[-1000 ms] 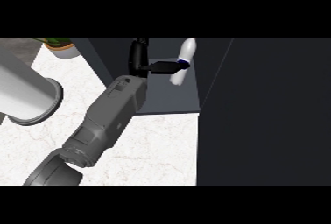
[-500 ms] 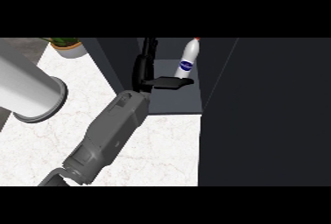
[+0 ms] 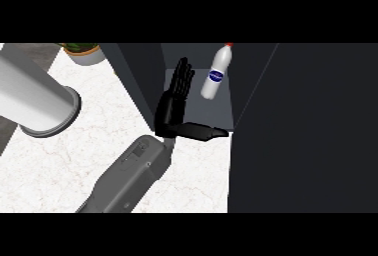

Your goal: Pick up the bottled water, place it into the cabinet and close the cabinet

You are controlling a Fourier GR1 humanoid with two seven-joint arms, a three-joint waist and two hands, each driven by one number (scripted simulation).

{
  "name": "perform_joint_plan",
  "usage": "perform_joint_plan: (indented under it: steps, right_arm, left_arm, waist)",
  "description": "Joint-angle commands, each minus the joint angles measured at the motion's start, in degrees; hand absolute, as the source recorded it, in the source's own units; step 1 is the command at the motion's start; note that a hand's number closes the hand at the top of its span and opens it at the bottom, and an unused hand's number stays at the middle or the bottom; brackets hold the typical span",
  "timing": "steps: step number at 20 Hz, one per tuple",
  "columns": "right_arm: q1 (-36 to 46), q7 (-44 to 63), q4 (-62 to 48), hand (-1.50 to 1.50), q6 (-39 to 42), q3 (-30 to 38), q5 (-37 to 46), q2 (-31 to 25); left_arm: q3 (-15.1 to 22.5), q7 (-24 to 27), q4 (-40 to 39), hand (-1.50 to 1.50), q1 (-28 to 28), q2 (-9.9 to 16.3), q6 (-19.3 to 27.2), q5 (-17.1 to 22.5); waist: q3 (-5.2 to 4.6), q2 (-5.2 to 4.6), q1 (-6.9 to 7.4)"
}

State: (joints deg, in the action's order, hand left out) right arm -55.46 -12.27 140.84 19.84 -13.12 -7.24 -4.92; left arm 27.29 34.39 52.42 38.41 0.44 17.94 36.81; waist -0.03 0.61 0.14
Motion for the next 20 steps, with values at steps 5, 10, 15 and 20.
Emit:
perform_joint_plan:
  steps: [5, 10, 15, 20]
  right_arm:
    - [-1.19, 0.83, 5.47, -1.5, 1.6, 2.12, 0.33, -3.51]
    - [-2.74, 2.15, 10.02, 1.5, 5.26, -2.84, 4.39, -7.13]
    - [-1.35, 2.83, 9.18, 1.5, 8.64, -6.2, 9.82, -11.12]
    - [-1.63, -1.73, 11.1, 1.5, 13.54, -7.48, 12.41, -15.99]
  left_arm:
    - [6.12, -3.88, 20.29, -1.5, -13.36, 3.91, -0.03, -2.72]
    - [8.74, -7.16, 30.09, 1.5, -21.33, 7.62, 0.55, -2.73]
    - [9.3, -7.11, 38.05, 1.5, -30.47, 13.55, 0.07, -2.82]
    - [5.04, -6.65, 44.77, -1.5, -36.08, 19.35, -1.23, -0.69]
  waist:
    - [0.03, -0.15, 0.26]
    - [-0.02, -0.05, 0.43]
    - [-0.05, -0.12, 0.68]
    - [-0.05, 0.22, 0.38]
